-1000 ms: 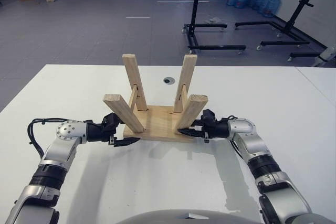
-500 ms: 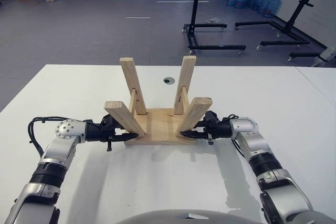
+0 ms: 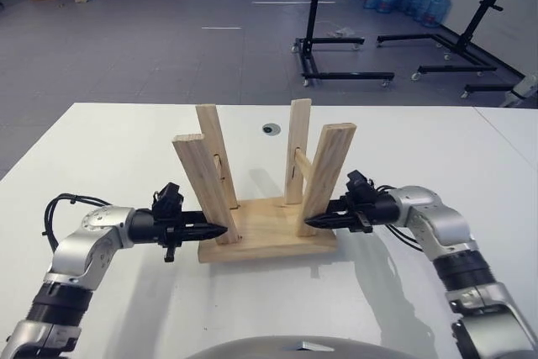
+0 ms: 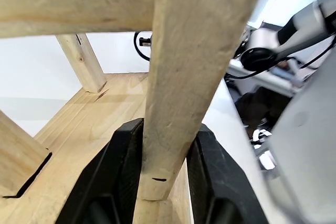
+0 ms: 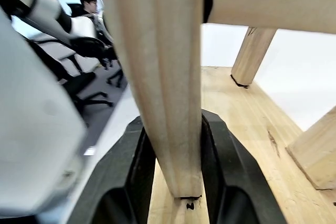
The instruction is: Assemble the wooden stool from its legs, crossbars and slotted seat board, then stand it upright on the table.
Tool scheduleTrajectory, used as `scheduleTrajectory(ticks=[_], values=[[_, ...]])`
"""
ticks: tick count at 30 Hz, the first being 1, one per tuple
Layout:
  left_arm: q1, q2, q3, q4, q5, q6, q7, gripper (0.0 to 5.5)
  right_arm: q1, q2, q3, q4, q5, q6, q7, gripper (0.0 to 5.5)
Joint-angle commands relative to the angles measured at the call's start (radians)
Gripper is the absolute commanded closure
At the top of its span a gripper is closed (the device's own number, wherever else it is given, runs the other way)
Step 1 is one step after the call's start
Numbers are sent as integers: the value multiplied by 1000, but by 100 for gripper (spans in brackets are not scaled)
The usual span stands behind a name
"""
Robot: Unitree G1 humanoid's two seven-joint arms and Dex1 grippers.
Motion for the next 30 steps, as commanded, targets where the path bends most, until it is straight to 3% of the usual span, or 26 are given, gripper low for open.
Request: scheduleTrajectory(ticks=[1,7,12,13,17,21,30], values=[[130,18,-5,-161,-183,248,82,441,48,-129,27,-192,185,414,-41,443],[59,14,78,-113,-337,427,212,446,-139,-142,85,-83,297,732,-42,443],[-22,-5,59,11,-281,457,278,448,-228,-106,173,42,245,737,-34,445],[-37,-7,43,42,-253,450,280,411,-244,-97,196,74,225,712,-27,445],[-86,-12,-2,161,-168,418,282,349,-318,-54,269,215,149,637,7,446],[-116,5,-1,235,-133,392,264,293,-382,-9,256,320,134,623,15,362],[-125,61,88,187,-181,399,219,159,-389,-55,187,388,125,610,40,209]])
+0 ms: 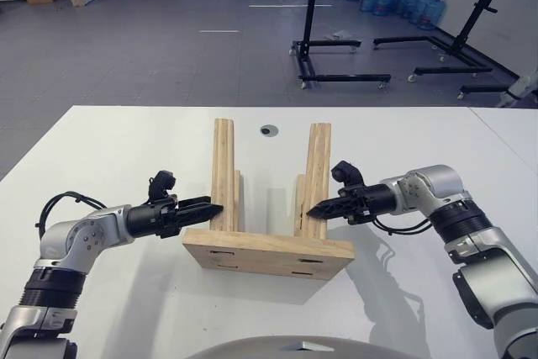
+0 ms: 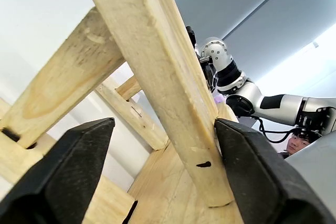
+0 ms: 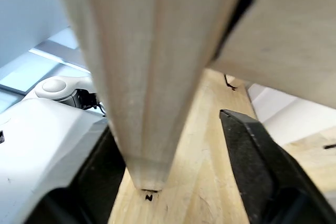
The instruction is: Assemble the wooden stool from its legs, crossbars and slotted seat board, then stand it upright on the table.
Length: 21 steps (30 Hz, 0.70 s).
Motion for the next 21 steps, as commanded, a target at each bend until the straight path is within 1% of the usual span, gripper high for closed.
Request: scheduleTrajectory(ticks=[1,4,6,8,10,12,13,14,15,16,17,18,19,21], values=[[35,48,53,-19,28,21,19,151,-4,-31,-68,19,-4,-7,-20,201],[64,61,120,-55,7,18,24,98,25,-41,-155,-12,31,18,-51,141],[101,66,164,-90,1,12,31,80,58,-51,-210,-57,57,34,-73,139],[148,72,204,-128,12,-13,35,80,99,-62,-259,-104,77,38,-97,139],[207,84,255,-176,82,-115,40,80,195,-91,-316,-191,78,-15,-123,139],[288,95,328,-213,141,-235,11,80,350,-139,-370,-283,56,-106,-132,139],[332,106,354,-220,181,-298,-10,80,425,-147,-400,-302,27,-171,-157,139],[377,124,354,-218,256,-384,-21,80,491,-154,-423,-320,4,-225,-174,139],[441,153,327,-205,372,-514,-42,80,568,-124,-454,-337,-56,-365,-222,139],[495,177,298,-191,467,-616,-56,80,629,-88,-462,-339,-136,-533,-277,139],[544,197,260,-172,562,-727,-70,80,695,-50,-454,-327,-230,-760,-308,139],[577,203,231,-162,628,-806,-74,80,748,-28,-438,-316,-301,-931,-316,139],[589,198,208,-157,668,-857,-72,80,783,-16,-424,-311,-338,-1036,-309,139],[594,169,159,-175,721,-929,-55,80,832,-7,-399,-333,-363,-1140,-274,139]])
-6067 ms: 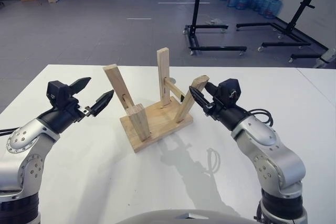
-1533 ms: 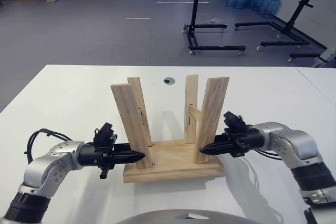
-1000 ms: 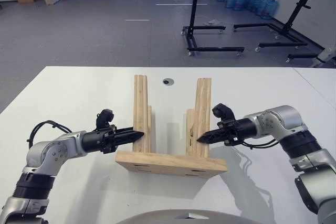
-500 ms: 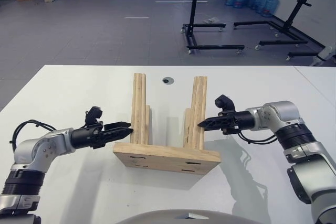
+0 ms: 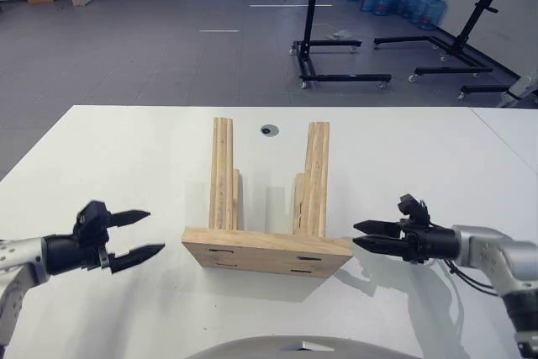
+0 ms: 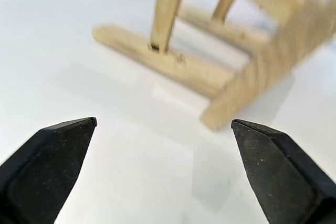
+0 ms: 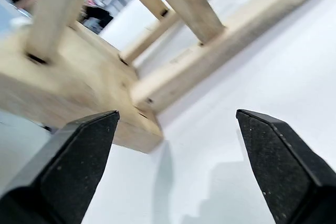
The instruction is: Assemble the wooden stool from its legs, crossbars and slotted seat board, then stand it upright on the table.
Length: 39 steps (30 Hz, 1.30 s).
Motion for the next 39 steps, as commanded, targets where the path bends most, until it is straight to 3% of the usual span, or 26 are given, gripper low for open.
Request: scheduleTrajectory(ticks=[1,8,17,19,32,39], values=[[58,13,-150,1,241,-299,0,80,151,60,44,-32,-183,-484,13,139],[-105,-54,-289,15,280,-368,26,80,143,33,110,-11,-213,-668,122,139],[-217,-141,-364,121,189,-321,11,80,12,166,187,-17,-165,-557,31,139],[-237,-150,-374,114,152,-290,-13,108,9,182,199,-23,-153,-538,28,139],[-260,-176,-365,33,-32,-158,-73,314,93,138,189,-200,-99,-442,-11,375],[-254,-193,-350,26,-72,-118,-89,347,132,128,190,-246,-84,-429,-23,386]])
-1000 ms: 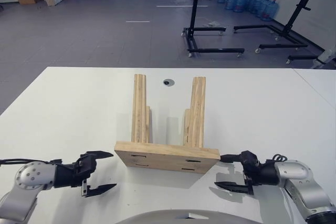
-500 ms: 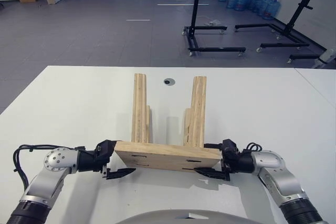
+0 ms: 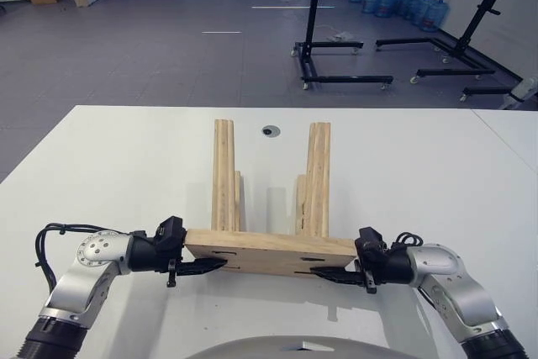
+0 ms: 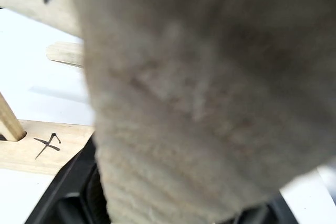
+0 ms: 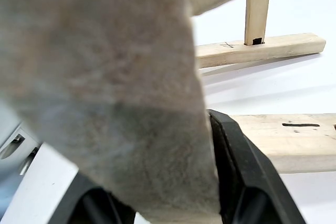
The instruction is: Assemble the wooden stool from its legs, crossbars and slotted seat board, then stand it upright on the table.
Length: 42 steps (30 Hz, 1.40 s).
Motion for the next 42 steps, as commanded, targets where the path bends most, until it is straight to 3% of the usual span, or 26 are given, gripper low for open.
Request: scheduleTrajectory(ticks=[1,4,9,13,22,30,34,42], values=[[-6,-18,34,-31,-75,63,22,348,32,-4,-10,-57,57,53,-12,387],[-16,-46,87,-129,-241,189,55,348,55,-8,-41,-157,178,150,-25,389],[-116,-107,215,-303,-619,384,223,351,-30,-37,-187,-254,647,496,-178,397],[-183,-149,277,-328,-756,434,345,385,-365,-6,-272,135,889,768,-269,413],[-280,-296,315,-294,-758,384,574,385,-457,161,-368,123,1124,851,-635,413],[-356,-435,262,-248,-612,374,866,385,-442,331,-343,-57,1183,730,-1002,412],[-419,-495,229,-115,-521,374,969,385,-432,370,-307,-95,1213,694,-1083,411],[-576,-582,248,154,-380,342,1095,385,-425,469,-223,-90,1233,659,-1133,531]])
